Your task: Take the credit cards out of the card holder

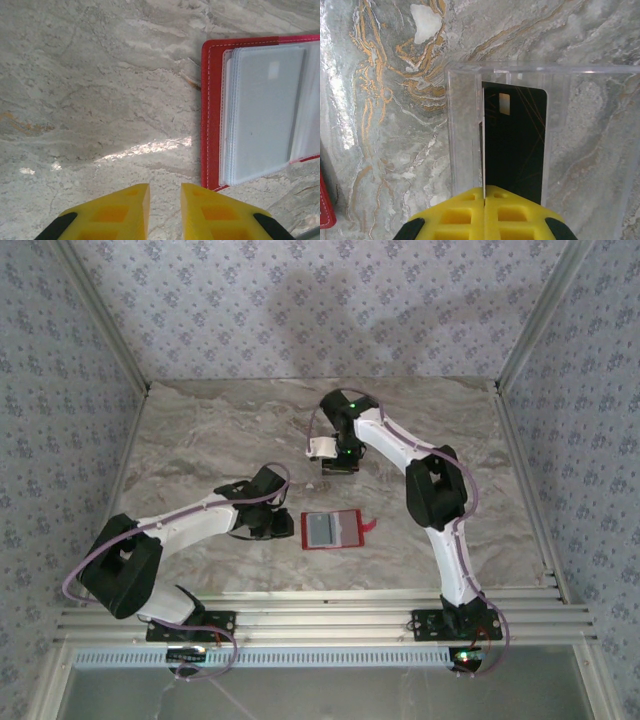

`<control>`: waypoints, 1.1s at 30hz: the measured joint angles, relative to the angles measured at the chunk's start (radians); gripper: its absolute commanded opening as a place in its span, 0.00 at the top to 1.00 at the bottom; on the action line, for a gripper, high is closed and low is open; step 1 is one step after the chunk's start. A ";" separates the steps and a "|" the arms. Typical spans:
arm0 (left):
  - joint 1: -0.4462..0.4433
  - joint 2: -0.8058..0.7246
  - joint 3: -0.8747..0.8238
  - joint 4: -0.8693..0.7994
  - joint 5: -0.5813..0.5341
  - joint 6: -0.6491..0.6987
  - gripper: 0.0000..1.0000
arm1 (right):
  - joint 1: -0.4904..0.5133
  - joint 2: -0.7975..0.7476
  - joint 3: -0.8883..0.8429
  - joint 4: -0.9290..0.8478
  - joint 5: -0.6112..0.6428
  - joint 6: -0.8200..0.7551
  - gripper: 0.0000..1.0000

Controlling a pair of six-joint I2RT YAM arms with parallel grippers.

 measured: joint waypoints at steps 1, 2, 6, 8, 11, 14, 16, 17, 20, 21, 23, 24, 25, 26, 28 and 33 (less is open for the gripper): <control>0.000 0.000 0.000 0.000 0.000 0.001 0.76 | 0.000 0.004 0.000 -0.002 0.000 0.000 0.99; 0.001 0.000 0.000 0.000 0.000 0.004 0.75 | 0.000 0.006 0.000 -0.003 -0.001 0.001 0.97; 0.002 0.000 0.000 0.000 0.001 0.009 0.75 | 0.000 0.008 0.004 -0.006 0.000 0.004 0.87; 0.004 0.002 0.000 0.000 0.004 0.011 0.75 | 0.000 0.008 0.005 -0.007 0.001 0.008 0.84; 0.005 0.002 0.000 0.000 0.004 0.014 0.75 | 0.000 0.008 0.006 -0.006 0.005 0.008 0.81; 0.005 0.002 0.000 -0.001 0.004 0.015 0.75 | 0.000 0.008 0.006 0.000 0.016 0.009 0.79; 0.005 0.002 0.000 -0.001 0.004 0.015 0.75 | 0.000 0.007 0.006 0.008 0.028 0.011 0.79; 0.005 0.002 0.000 -0.001 0.004 0.015 0.75 | 0.000 0.006 0.006 0.012 0.033 0.011 0.79; 0.005 0.002 0.000 -0.001 0.004 0.015 0.75 | 0.000 -0.001 0.005 0.035 0.058 0.014 0.79; 0.005 0.002 0.000 -0.001 0.004 0.014 0.75 | 0.000 -0.005 0.004 0.045 0.069 0.015 0.78; 0.005 0.002 0.000 0.000 0.004 0.014 0.75 | 0.000 -0.021 -0.006 0.069 0.087 0.017 0.78; 0.005 0.002 0.000 -0.001 0.004 0.014 0.75 | 0.000 -0.033 -0.016 0.082 0.095 0.018 0.78; 0.005 0.002 0.000 0.000 0.004 0.014 0.75 | 0.000 -0.048 -0.030 0.098 0.103 0.018 0.77; 0.005 0.002 0.000 0.000 0.004 0.014 0.75 | 0.000 -0.064 -0.046 0.117 0.110 0.018 0.77; 0.006 0.003 0.000 0.001 0.011 0.014 0.75 | 0.000 -0.097 -0.080 0.150 0.125 0.018 0.77; 0.005 0.022 0.002 0.006 0.040 0.014 0.76 | 0.000 -0.164 -0.142 0.218 0.153 0.019 0.75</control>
